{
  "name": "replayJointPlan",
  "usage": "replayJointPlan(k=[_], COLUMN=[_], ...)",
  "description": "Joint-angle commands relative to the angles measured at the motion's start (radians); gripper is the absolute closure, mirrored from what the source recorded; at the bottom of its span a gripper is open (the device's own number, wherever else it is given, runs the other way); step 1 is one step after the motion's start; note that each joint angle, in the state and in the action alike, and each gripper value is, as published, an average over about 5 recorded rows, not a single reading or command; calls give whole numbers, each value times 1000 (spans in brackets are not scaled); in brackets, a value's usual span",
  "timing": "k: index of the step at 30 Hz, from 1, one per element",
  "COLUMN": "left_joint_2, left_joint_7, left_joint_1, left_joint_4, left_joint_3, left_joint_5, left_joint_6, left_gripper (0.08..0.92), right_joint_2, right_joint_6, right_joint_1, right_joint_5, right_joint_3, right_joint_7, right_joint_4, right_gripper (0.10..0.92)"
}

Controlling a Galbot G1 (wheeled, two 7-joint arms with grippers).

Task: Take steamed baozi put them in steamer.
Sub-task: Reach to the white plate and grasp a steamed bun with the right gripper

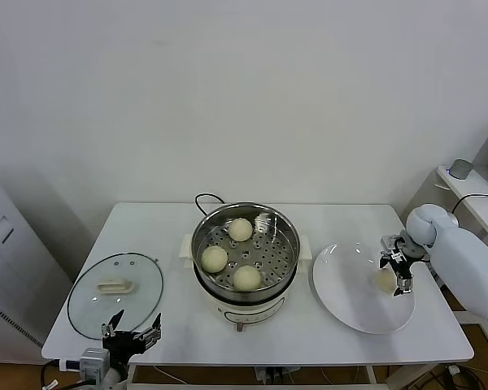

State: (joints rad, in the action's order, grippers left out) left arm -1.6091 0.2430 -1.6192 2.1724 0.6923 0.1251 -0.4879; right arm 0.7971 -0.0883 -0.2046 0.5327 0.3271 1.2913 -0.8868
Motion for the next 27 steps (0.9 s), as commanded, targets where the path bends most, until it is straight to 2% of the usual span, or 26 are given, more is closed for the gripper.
replayJointPlan(k=[1,11,14,22,27], left_joint_2=[-49,-49,-49,-49,-49], left_joint_7=[0,0,-1,-2,-3], left_joint_1=[1,3,2,5,9], left_joint_4=[-4,-6,-7,-9,-12], left_joint_3=[-2,-3,-2,-4,-9], left_joint_5=[0,-1,-1,0,5], left_joint_6=[2,3,4,4,5], left_gripper=[177,177,177,177,177], right_joint_2=[4,15,15,3,-62], right_joint_6=[2,13,13,21,82], right_joint_1=[-12,-18,-17,-4,64], right_joint_5=[26,23,21,-4,-106], right_joint_3=[-13,-27,-27,-18,65], right_joint_7=[-8,-34,-32,-21,0], right_joint_4=[7,20,21,10,-69], right_gripper=[203,203,227,447,575])
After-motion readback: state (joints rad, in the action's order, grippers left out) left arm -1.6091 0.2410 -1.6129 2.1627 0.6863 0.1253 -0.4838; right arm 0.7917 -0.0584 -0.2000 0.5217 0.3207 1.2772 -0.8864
